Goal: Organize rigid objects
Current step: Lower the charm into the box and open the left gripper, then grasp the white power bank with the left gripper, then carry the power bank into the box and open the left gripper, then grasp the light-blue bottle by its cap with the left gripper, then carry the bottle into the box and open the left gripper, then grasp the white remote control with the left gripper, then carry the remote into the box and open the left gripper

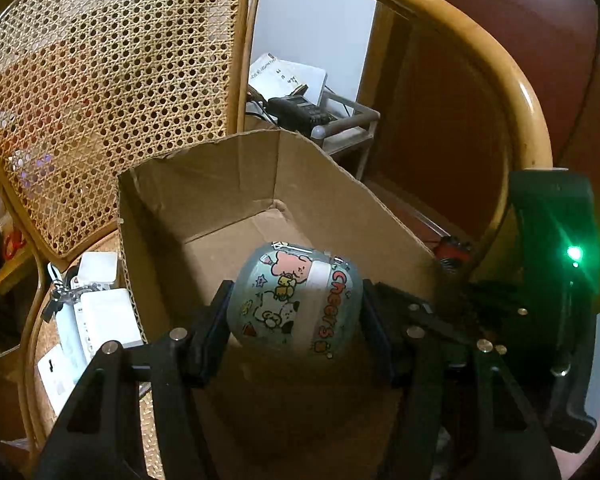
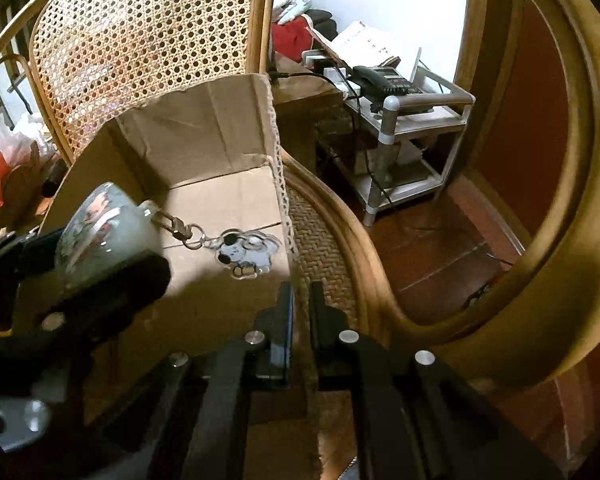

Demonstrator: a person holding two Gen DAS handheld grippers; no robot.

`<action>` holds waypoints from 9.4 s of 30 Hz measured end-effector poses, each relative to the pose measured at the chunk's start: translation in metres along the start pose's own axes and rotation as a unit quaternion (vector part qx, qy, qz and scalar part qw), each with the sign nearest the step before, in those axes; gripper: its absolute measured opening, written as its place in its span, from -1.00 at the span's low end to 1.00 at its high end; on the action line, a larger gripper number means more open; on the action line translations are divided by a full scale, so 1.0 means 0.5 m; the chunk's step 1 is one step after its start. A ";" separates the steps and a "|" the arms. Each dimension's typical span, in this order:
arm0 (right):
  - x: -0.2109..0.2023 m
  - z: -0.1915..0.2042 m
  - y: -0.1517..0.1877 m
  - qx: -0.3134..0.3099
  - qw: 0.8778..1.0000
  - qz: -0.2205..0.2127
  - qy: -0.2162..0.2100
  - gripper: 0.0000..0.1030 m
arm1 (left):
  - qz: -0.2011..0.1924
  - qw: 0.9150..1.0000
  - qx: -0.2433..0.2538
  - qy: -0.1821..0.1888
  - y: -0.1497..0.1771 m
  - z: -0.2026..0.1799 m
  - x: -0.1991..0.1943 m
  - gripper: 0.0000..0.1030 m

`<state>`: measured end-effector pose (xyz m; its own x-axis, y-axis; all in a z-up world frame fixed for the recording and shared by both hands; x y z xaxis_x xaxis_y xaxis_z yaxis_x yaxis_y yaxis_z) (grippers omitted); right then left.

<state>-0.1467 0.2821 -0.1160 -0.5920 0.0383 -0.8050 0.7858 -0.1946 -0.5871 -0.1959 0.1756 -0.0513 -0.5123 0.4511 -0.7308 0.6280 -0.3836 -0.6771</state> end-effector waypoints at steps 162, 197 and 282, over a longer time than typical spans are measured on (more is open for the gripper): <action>-0.003 0.005 -0.002 -0.007 1.000 -0.006 0.000 -0.85 | -0.088 0.974 -0.145 -0.149 0.062 0.334 -0.221 -0.44; -0.004 -0.004 -0.001 -0.009 1.000 -0.005 0.001 -0.85 | -0.049 0.999 -0.021 -0.011 0.008 0.001 -0.083 -0.17; -0.006 0.009 -0.001 -0.013 1.000 -0.001 0.001 -0.84 | -0.038 0.999 -0.001 -0.017 -0.005 0.048 -0.100 -0.23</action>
<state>-0.1459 0.2777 -0.1129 -0.5932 0.0403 -0.8040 0.7890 -0.1692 -0.5906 -0.1861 0.1345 -0.0152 -0.5787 0.4509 -0.6796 0.5871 -0.3480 -0.7309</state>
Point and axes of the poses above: each gripper's, at about its wrist camera, not at the fingertips, and x roughly the way its jaws point, z to its left, y to its underside, the point moved 2 cm from there along x, roughly the way its jaws point, and after that the axes turned 3 degrees about x, right-handed, at the moved point
